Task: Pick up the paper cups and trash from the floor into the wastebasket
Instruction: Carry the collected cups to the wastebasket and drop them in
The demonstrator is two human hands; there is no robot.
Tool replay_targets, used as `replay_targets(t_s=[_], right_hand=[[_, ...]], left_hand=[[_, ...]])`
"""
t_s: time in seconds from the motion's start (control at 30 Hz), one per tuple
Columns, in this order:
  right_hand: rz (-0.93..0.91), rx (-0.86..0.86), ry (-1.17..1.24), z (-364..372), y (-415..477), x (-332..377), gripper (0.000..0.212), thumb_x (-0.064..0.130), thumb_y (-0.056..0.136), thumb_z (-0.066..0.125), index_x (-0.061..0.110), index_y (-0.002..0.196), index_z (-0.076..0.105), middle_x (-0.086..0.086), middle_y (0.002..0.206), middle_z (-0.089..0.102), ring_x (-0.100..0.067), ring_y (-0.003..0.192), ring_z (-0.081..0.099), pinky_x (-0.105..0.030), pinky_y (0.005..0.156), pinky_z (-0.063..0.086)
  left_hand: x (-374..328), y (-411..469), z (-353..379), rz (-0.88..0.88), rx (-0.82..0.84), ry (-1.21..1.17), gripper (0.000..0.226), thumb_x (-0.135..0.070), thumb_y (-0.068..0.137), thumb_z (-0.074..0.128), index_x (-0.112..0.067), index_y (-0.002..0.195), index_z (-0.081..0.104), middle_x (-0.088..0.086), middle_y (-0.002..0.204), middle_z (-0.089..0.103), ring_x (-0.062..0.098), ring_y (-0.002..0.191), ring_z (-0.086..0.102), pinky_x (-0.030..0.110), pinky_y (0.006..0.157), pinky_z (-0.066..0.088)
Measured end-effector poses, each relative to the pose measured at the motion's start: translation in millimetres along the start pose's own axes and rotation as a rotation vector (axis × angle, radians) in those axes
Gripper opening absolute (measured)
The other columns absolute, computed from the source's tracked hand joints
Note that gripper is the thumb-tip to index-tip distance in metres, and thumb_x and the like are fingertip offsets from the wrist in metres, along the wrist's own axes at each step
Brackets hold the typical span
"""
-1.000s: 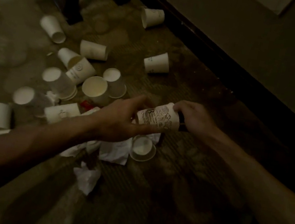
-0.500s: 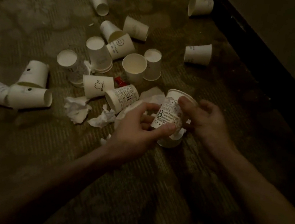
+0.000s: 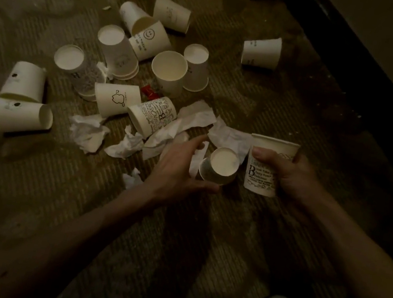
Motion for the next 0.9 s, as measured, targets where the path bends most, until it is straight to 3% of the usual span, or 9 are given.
replay_targets(t_s=[0.1,0.23,0.4,0.5,0.57,0.63,0.73,0.9], right_hand=[[0.059,0.046,-0.041,-3,2,-12,0.042,0.028,0.060,0.077,0.017,0.100,0.070,-0.006,0.093,0.077,-0.020,0.084,0.074,-0.031,0.060,0.058],[0.156,0.057,-0.032,-1,4,-23,0.056,0.029,0.058,0.076,0.009,0.110,0.068,-0.013,0.099,0.076,-0.024,0.085,0.074,-0.035,0.062,0.060],[0.247,0.106,0.049,0,6,-23,0.062,0.030,0.061,0.073,0.006,0.117,0.065,-0.018,0.109,0.072,-0.027,0.090,0.072,-0.038,0.069,0.060],[0.340,0.209,0.101,3,4,-22,0.053,0.032,0.069,0.070,0.008,0.116,0.066,-0.018,0.112,0.071,-0.027,0.095,0.072,-0.038,0.073,0.060],[0.379,0.304,0.184,8,2,-21,0.046,0.032,0.070,0.076,0.010,0.111,0.071,-0.017,0.112,0.072,-0.027,0.095,0.072,-0.041,0.076,0.061],[0.396,0.421,0.292,15,1,-18,0.057,0.034,0.058,0.088,0.012,0.109,0.075,-0.017,0.118,0.069,-0.031,0.102,0.069,-0.050,0.085,0.057],[0.397,0.582,0.473,30,0,-13,0.062,0.031,0.055,0.092,0.011,0.110,0.075,-0.016,0.121,0.067,-0.034,0.111,0.066,-0.055,0.085,0.055],[0.311,0.628,0.338,51,4,-11,0.081,0.040,0.054,0.091,0.014,0.126,0.062,-0.017,0.127,0.063,-0.034,0.118,0.060,-0.055,0.098,0.048]], left_hand=[[2,8,9,0.085,0.054,0.043,0.100,-0.048,0.068,0.084,-0.016,0.150,0.037,0.003,0.146,0.051,0.021,0.131,0.046,0.027,0.105,0.030],[-3,15,13,0.196,0.046,-0.054,0.072,-0.035,0.076,0.084,-0.011,0.137,0.053,0.005,0.132,0.062,0.021,0.120,0.056,0.044,0.099,0.046],[1,8,13,0.048,0.125,-0.336,0.075,-0.062,0.073,0.066,-0.017,0.132,0.059,-0.005,0.124,0.067,0.007,0.113,0.062,0.026,0.092,0.051],[3,4,14,-0.104,0.116,-0.528,0.063,-0.067,0.077,0.057,-0.019,0.117,0.067,-0.009,0.104,0.074,0.006,0.096,0.070,0.025,0.078,0.057],[1,4,8,-0.145,0.071,-0.560,0.056,-0.070,0.082,0.048,-0.021,0.100,0.069,-0.010,0.091,0.075,0.007,0.083,0.072,0.022,0.068,0.057],[-2,4,0,-0.160,0.013,-0.587,0.058,-0.073,0.085,0.042,-0.021,0.092,0.069,-0.009,0.088,0.075,0.009,0.077,0.072,0.021,0.062,0.057],[0,4,-10,-0.164,-0.094,-0.536,0.065,-0.071,0.088,0.040,-0.015,0.089,0.071,0.005,0.085,0.075,0.019,0.075,0.073,0.034,0.064,0.058],[1,1,-16,-0.206,-0.094,-0.474,0.063,-0.063,0.099,0.032,-0.016,0.083,0.072,-0.010,0.078,0.075,0.006,0.069,0.071,0.015,0.055,0.052]])
Point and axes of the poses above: each hand's wrist, its own y-axis towards the middle knuckle, its own z-axis out of the palm, x = y × z, the point moved 3 cm from there along y, towards the middle knuckle
